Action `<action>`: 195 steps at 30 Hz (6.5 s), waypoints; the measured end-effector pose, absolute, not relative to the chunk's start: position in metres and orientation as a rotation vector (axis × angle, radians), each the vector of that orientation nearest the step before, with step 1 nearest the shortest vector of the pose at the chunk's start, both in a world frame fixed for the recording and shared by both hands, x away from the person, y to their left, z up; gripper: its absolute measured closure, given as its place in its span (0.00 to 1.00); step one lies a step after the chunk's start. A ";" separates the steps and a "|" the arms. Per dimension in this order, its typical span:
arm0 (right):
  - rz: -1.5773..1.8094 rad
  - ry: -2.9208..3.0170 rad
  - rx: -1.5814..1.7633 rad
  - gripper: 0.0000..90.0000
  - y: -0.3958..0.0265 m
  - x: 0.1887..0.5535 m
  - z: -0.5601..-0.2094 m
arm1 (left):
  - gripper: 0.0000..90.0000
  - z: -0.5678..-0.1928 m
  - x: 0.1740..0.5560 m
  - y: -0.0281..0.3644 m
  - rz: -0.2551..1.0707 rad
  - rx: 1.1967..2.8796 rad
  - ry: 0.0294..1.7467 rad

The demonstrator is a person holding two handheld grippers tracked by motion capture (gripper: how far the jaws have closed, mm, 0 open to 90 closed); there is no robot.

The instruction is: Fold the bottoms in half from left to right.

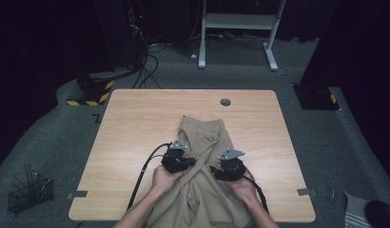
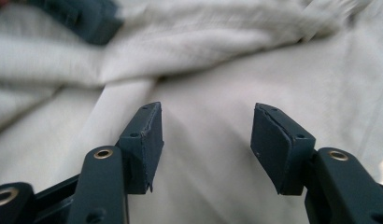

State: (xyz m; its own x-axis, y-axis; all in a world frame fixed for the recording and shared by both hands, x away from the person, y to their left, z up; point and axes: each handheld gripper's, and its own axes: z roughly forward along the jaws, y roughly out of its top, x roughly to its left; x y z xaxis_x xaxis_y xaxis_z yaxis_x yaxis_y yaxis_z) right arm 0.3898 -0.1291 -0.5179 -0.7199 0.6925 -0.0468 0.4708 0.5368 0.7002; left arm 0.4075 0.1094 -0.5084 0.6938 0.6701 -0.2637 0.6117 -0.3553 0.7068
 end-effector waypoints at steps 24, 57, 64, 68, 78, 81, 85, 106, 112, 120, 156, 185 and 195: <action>1.014 2.351 1.091 0.47 -0.079 0.446 -0.524 | 0.98 -0.474 0.466 0.104 0.122 1.911 1.020; 1.006 2.349 1.089 0.46 -0.112 0.411 -0.524 | 0.97 -0.494 0.405 0.146 0.151 2.006 1.024; 0.994 2.321 1.117 0.46 -0.099 0.423 -0.524 | 0.98 -0.464 0.413 0.144 0.183 1.910 0.967; 0.987 2.305 1.148 0.46 -0.088 0.434 -0.524 | 0.98 -0.461 0.420 0.128 0.168 1.936 0.931; 1.041 2.286 1.160 0.47 -0.104 0.426 -0.515 | 0.57 -0.463 0.405 0.140 0.230 1.985 0.963; 1.109 2.272 1.155 0.48 -0.116 0.416 -0.502 | 0.50 -0.462 0.395 0.152 0.234 1.975 0.964; 1.102 2.307 1.067 0.48 -0.115 0.402 -0.497 | 0.47 -0.469 0.381 0.159 0.217 1.977 0.966; 0.990 2.313 1.142 0.47 -0.077 0.432 -0.524 | 1.00 -0.486 0.420 0.169 0.232 1.957 1.060; 0.995 2.327 1.136 0.47 -0.077 0.434 -0.523 | 0.92 -0.479 0.411 0.170 0.284 1.952 1.022; 1.039 2.292 1.117 0.47 -0.099 0.413 -0.509 | 0.49 -0.475 0.393 0.196 0.313 1.933 1.085; 1.002 2.322 1.113 0.46 -0.080 0.433 -0.524 | 0.99 -0.462 0.390 0.171 0.303 1.937 0.977; 1.035 2.411 1.013 0.48 -0.084 0.404 -0.524 | 0.77 -0.518 0.391 0.198 0.396 2.011 1.243; 1.025 2.367 1.061 0.48 -0.072 0.421 -0.525 | 0.96 -0.496 0.391 0.207 0.467 1.949 1.213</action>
